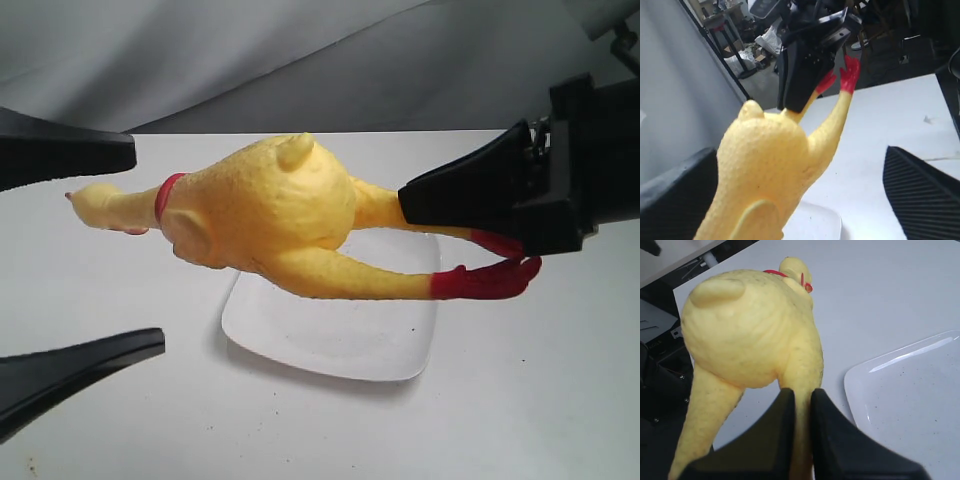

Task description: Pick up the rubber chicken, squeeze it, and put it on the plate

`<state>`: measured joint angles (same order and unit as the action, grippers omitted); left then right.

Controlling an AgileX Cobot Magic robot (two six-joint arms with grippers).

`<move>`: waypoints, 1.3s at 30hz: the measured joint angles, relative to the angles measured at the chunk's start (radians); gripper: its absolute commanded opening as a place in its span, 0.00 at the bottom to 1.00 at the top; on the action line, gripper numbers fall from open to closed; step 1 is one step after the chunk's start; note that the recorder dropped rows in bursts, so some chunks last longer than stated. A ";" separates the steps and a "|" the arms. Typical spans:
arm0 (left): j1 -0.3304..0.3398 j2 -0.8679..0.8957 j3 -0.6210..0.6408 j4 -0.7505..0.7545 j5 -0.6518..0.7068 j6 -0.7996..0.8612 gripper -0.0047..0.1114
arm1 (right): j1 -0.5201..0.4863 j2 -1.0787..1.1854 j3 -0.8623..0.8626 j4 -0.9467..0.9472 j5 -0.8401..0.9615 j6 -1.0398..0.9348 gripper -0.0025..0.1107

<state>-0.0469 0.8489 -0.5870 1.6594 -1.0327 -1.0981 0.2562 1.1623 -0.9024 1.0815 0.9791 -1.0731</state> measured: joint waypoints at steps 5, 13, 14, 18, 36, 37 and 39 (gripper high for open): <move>0.000 0.041 0.000 0.033 0.004 0.000 0.82 | 0.000 0.000 0.000 0.000 0.000 0.000 0.02; 0.000 0.056 0.000 0.041 -0.007 0.079 0.81 | 0.000 0.000 0.000 0.000 0.000 0.000 0.02; 0.000 0.056 0.000 0.042 -0.010 0.117 0.81 | 0.000 0.000 0.000 0.002 0.000 0.000 0.02; -0.012 0.063 0.000 0.042 0.036 0.186 0.81 | 0.000 0.000 0.000 0.018 0.005 0.000 0.02; -0.356 0.113 0.000 0.034 0.569 0.535 0.71 | -0.005 0.000 0.000 0.081 0.043 0.002 0.02; -0.364 0.114 0.000 0.034 0.588 0.540 0.67 | -0.006 0.000 0.000 0.079 0.043 0.002 0.02; -0.374 0.117 0.000 0.029 0.614 0.541 0.57 | -0.006 0.000 0.000 0.079 0.043 0.002 0.02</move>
<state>-0.4204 0.9659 -0.5870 1.6888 -0.4188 -0.5568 0.2502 1.1623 -0.9024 1.1606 1.0224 -1.0711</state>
